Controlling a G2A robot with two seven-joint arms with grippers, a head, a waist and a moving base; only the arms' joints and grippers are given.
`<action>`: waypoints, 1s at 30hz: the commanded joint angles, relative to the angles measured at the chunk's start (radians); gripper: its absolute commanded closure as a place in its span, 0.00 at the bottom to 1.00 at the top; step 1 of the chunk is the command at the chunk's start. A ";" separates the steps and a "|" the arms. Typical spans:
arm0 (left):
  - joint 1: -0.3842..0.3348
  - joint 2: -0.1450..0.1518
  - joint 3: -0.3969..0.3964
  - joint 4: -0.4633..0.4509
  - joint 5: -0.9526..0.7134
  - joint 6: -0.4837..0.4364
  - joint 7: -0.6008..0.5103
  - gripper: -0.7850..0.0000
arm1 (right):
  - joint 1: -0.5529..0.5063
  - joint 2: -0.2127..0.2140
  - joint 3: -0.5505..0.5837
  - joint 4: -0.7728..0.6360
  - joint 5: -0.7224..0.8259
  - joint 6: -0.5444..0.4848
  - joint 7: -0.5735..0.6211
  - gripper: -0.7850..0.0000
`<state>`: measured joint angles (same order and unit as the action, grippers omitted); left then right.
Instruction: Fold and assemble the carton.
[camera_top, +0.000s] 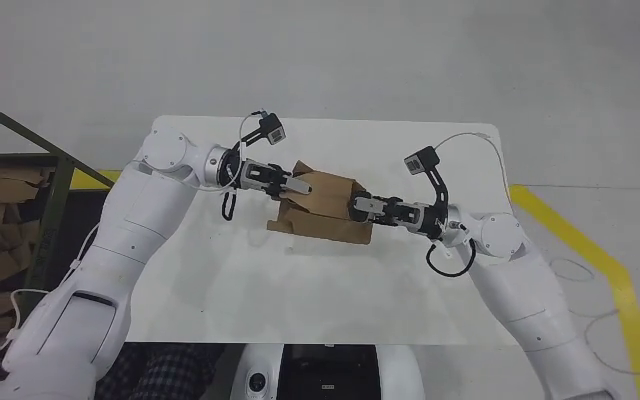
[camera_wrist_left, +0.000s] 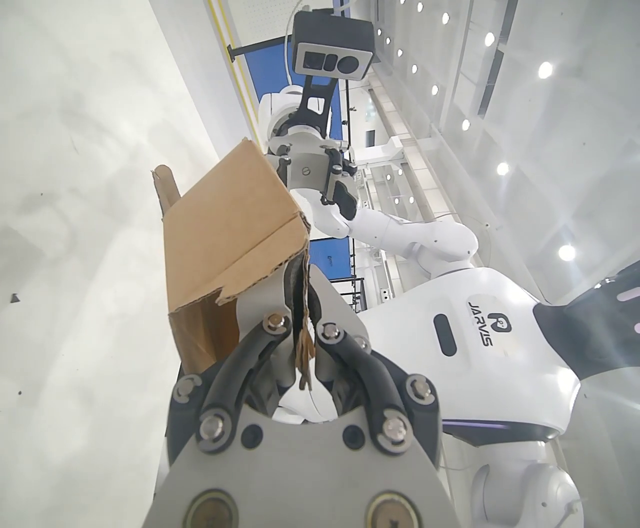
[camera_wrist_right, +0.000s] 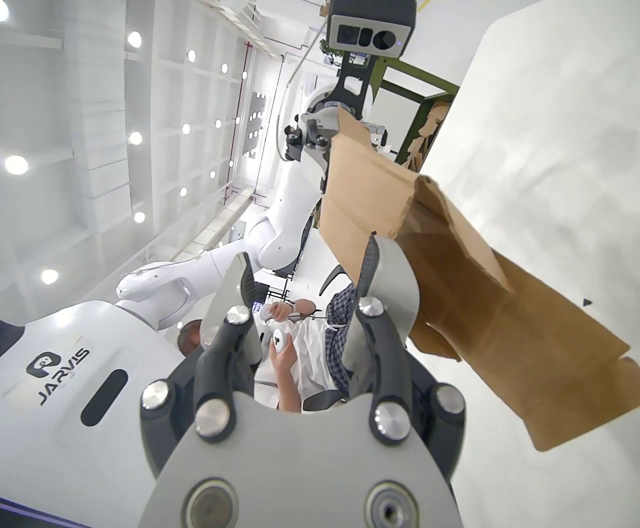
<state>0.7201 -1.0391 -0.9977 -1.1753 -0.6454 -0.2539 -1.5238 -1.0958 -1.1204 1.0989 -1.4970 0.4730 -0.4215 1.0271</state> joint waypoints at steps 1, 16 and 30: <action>0.001 0.001 -0.003 -0.001 0.001 0.000 -0.004 1.00 | 0.003 0.000 0.003 0.008 -0.001 -0.002 0.004 0.51; 0.012 0.003 -0.011 -0.031 0.006 0.013 -0.012 1.00 | 0.019 -0.004 -0.019 0.032 -0.010 -0.007 0.037 0.52; 0.015 0.001 0.019 -0.045 -0.010 0.024 -0.012 1.00 | 0.045 -0.019 -0.066 0.050 0.003 -0.006 0.039 0.60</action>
<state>0.7345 -1.0379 -0.9812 -1.2204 -0.6545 -0.2308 -1.5359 -1.0516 -1.1394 1.0332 -1.4481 0.4741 -0.4267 1.0646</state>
